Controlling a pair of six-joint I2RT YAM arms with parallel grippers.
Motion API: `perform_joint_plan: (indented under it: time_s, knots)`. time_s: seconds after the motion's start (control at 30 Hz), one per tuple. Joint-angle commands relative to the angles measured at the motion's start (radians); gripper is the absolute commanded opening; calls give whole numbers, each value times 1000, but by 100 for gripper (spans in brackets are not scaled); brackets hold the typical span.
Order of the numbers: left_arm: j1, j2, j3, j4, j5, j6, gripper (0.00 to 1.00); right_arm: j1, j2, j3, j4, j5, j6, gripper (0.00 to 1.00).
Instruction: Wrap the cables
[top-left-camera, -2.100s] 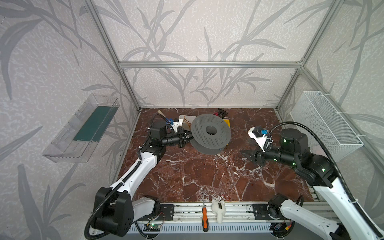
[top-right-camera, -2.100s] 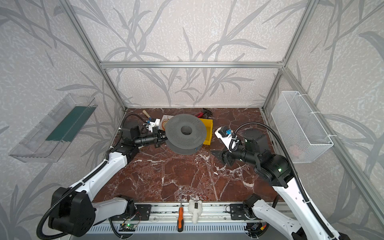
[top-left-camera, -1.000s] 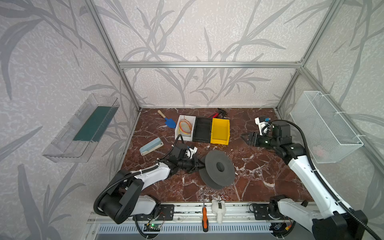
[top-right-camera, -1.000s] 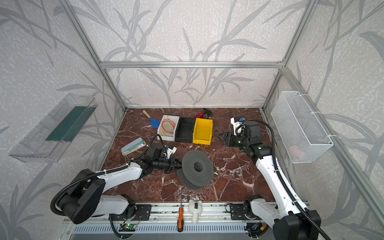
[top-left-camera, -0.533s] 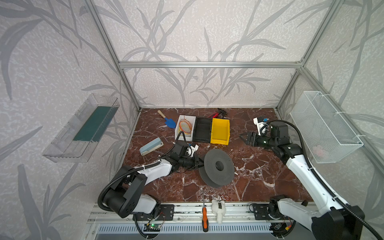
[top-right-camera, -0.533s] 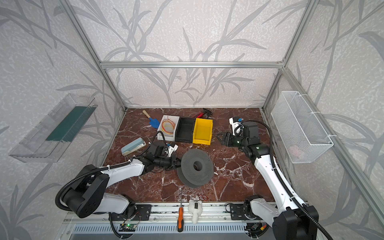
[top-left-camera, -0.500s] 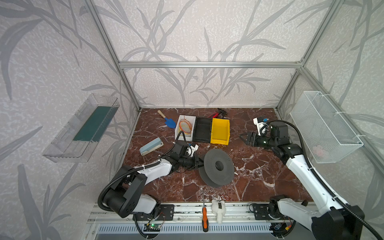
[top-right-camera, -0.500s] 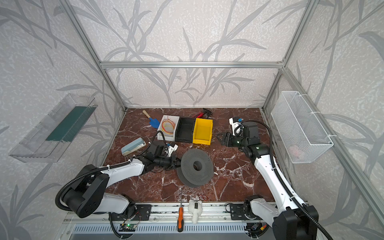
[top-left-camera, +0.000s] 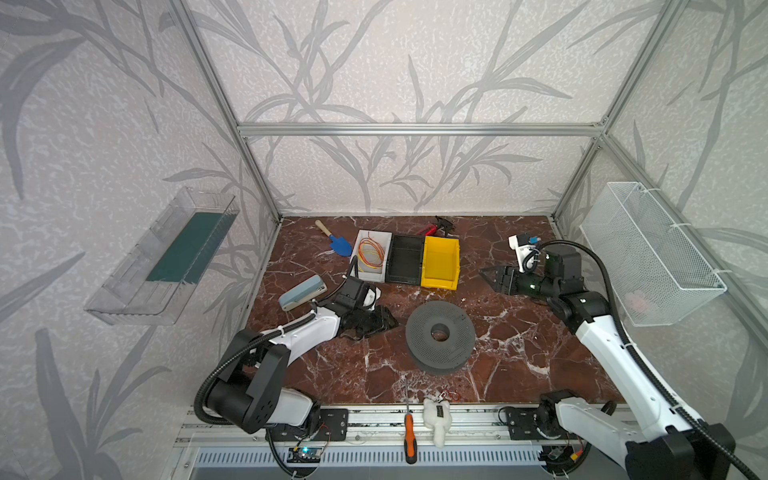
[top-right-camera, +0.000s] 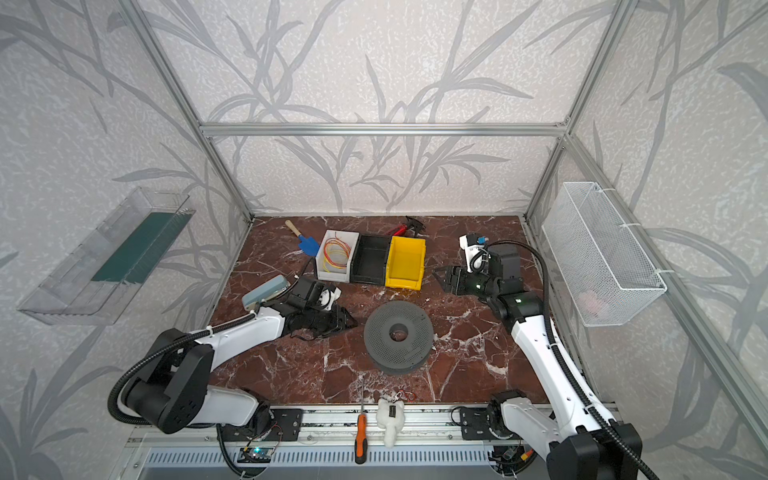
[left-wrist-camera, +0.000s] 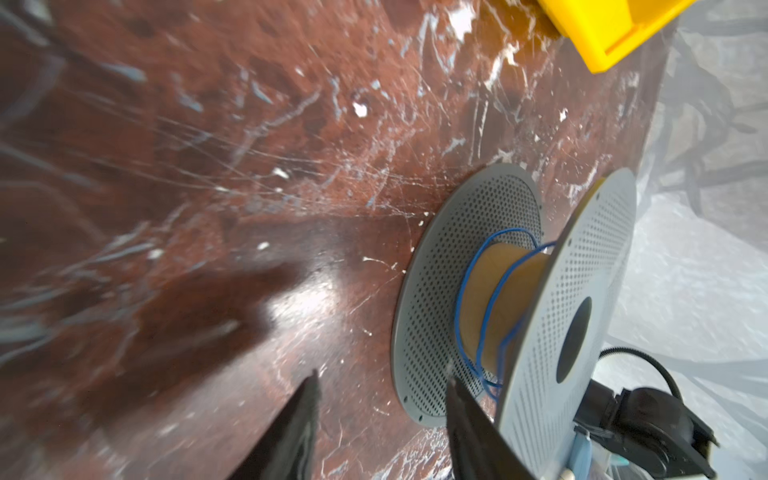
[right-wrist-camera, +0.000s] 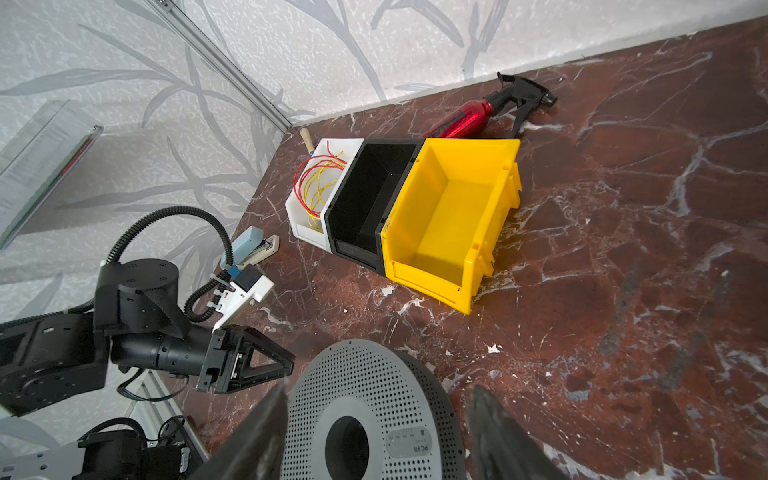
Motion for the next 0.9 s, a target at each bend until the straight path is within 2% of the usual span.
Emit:
perform_joint_plan:
  time_s: [0.0, 0.07, 0.13, 0.23, 0.3, 0.4, 0.47, 0.57, 0.67, 0.7, 0.8, 0.87]
  knots:
    - [5, -67, 79, -199, -113, 61, 59, -3, -31, 23, -38, 58, -37, 75]
    - [5, -97, 118, -286, -167, 73, 69, -3, -60, 19, -45, 125, -47, 99]
    - [6, -137, 161, -372, -234, 85, 99, -3, -95, 28, -80, 241, -58, 99]
    - [8, -203, 217, -449, -357, 112, 99, 0, -123, 21, -69, 341, -29, 99]
    - [19, -231, 260, -487, -442, 137, 99, 35, -136, 0, -40, 474, 27, 99]
    - [41, -239, 332, -495, -508, 190, 99, 65, -133, -2, -31, 414, -120, 99]
    - [43, -244, 361, -463, -608, 210, 99, 85, -119, 0, -4, 457, -187, 99]
    - [66, -263, 345, -340, -729, 247, 99, 152, -108, -41, 125, 598, -335, 99]
    - [77, -307, 225, -98, -825, 340, 99, 217, -95, -108, 308, 693, -472, 99]
    - [90, -321, 169, -11, -840, 378, 99, 214, -85, -142, 379, 710, -462, 99]
    - [108, -360, -5, 265, -909, 525, 99, 104, -64, -260, 554, 645, -391, 99]
    - [116, -369, -114, 422, -980, 591, 99, 48, -89, -329, 594, 694, -350, 99]
